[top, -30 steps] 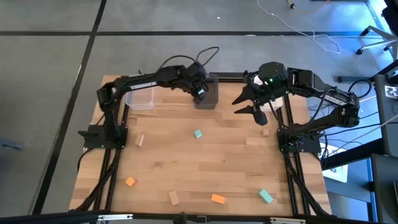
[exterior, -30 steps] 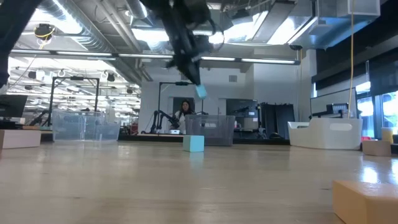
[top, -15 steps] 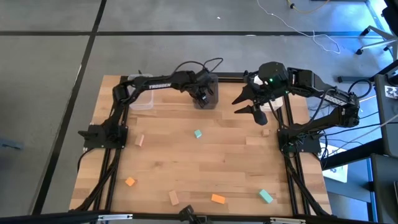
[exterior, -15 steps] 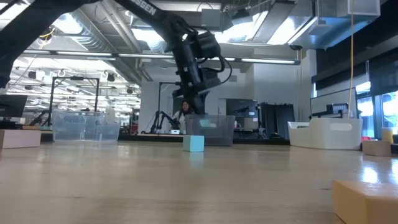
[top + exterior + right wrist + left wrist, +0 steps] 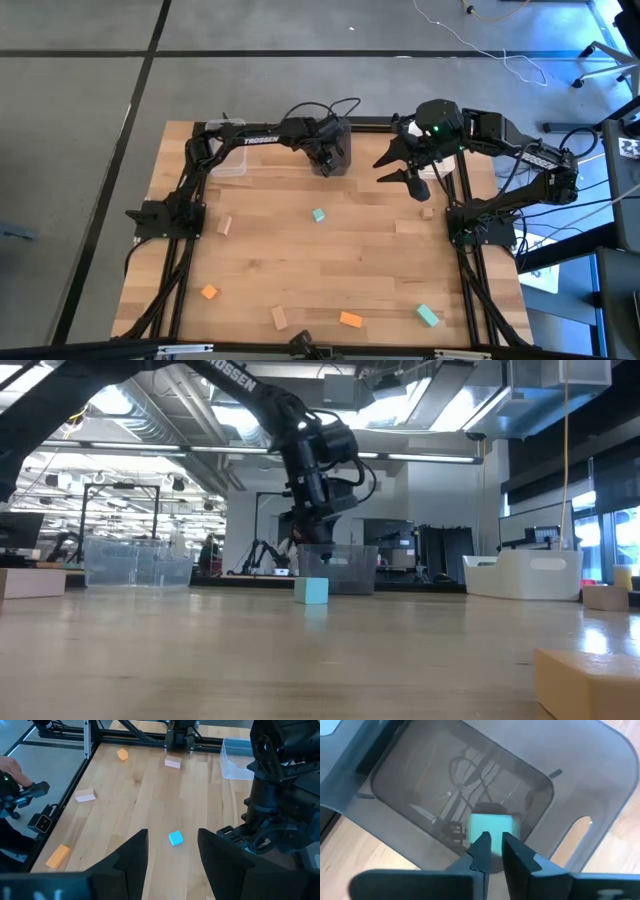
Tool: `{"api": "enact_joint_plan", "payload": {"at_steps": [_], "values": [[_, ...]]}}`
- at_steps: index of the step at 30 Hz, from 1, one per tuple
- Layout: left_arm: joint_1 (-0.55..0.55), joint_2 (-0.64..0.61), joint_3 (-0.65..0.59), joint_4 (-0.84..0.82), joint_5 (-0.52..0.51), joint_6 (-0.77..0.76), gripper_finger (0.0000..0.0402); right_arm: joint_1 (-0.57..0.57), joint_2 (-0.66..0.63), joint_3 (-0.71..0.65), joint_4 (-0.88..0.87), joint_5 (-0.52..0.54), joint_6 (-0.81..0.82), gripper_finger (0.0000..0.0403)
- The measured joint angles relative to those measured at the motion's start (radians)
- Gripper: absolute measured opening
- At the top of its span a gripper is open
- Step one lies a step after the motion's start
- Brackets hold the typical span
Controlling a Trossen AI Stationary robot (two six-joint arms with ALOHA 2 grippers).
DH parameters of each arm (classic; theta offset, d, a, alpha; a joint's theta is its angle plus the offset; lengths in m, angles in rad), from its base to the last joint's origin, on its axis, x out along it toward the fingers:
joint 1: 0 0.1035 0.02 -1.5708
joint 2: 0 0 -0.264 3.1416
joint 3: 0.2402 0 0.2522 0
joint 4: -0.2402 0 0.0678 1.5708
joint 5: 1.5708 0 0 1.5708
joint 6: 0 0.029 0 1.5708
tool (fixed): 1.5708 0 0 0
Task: Sort & place blocks by color
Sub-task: Put the top left blue block into the black bin, then put the top blue block into the black bin
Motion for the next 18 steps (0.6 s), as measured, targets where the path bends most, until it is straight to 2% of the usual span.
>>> {"api": "enact_joint_plan", "payload": {"at_steps": [6,11,18], "values": [[0.000,0.000,0.000,0.008,-0.003,-0.026,0.0072,0.000,0.000,0.000,0.000,0.000,0.000,0.0173],[0.000,-0.016,0.005,0.015,-0.003,-0.027,0.0072,0.000,0.000,0.000,0.000,-0.002,0.004,0.0173],[0.005,-0.084,0.097,-0.001,-0.008,-0.001,0.0070,0.000,0.000,0.000,0.000,-0.003,0.004,0.0173]]}}
